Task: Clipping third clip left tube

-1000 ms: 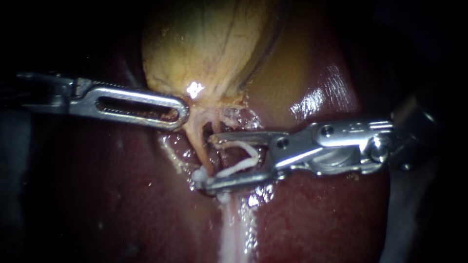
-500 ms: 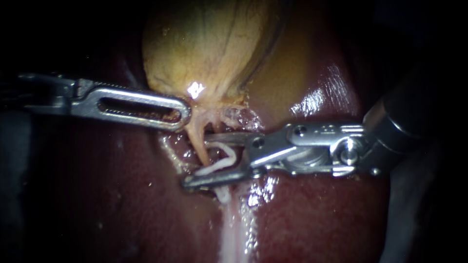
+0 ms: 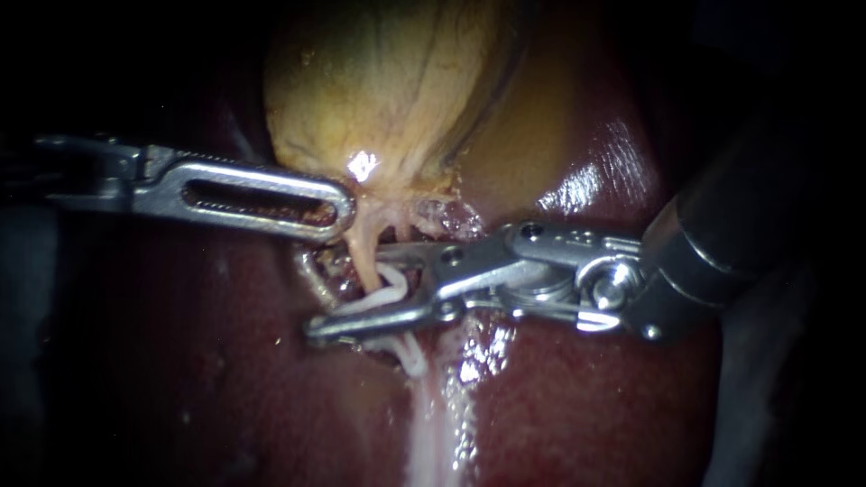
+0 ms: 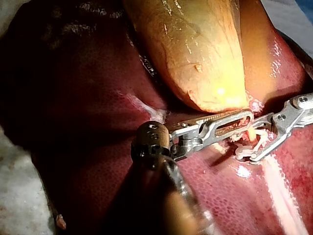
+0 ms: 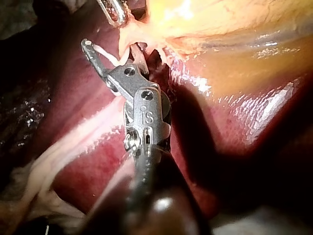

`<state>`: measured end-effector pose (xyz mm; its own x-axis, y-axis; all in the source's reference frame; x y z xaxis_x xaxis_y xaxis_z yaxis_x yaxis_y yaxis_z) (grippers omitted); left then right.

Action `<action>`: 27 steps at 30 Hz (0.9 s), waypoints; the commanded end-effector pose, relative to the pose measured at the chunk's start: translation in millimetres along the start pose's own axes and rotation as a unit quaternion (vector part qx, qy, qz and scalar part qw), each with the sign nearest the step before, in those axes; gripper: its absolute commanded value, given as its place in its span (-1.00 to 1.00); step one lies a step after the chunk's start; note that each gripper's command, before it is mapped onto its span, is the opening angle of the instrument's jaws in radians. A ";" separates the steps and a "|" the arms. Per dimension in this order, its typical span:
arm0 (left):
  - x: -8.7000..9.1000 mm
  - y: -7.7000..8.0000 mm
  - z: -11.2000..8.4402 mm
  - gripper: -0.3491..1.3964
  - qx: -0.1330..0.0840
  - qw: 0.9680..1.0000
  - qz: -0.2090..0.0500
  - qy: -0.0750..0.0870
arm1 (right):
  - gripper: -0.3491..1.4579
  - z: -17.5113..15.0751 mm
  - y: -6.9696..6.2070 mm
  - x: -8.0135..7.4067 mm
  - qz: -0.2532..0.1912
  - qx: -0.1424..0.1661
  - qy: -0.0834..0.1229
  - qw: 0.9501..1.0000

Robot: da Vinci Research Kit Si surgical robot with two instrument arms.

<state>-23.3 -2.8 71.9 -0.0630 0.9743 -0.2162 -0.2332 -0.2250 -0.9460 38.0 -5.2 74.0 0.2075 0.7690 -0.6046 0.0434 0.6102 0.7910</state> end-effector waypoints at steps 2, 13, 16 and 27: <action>0.0 -0.1 0.1 -1.00 0.000 1.000 0.000 0.000 | -0.15 0.0 0.0 0.1 0.003 0.001 -0.001 1.000; 0.0 -0.2 0.1 -1.00 0.000 1.000 0.000 0.000 | -0.73 -0.5 0.5 0.0 0.044 -0.003 0.005 0.999; 0.0 -0.2 0.1 -1.00 0.000 1.000 0.000 0.000 | -0.98 -0.7 0.5 0.0 0.061 -0.006 0.007 0.998; 0.0 -0.2 0.1 -1.00 0.000 1.000 0.000 0.000 | -1.00 -0.7 0.6 -0.6 0.086 -0.006 0.007 0.996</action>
<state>-23.3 -2.8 72.2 -0.0633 0.9742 -0.2166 -0.2329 -0.2255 -0.9460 37.1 -5.1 74.7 0.1964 0.8652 -0.4615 -0.0039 0.4713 0.8820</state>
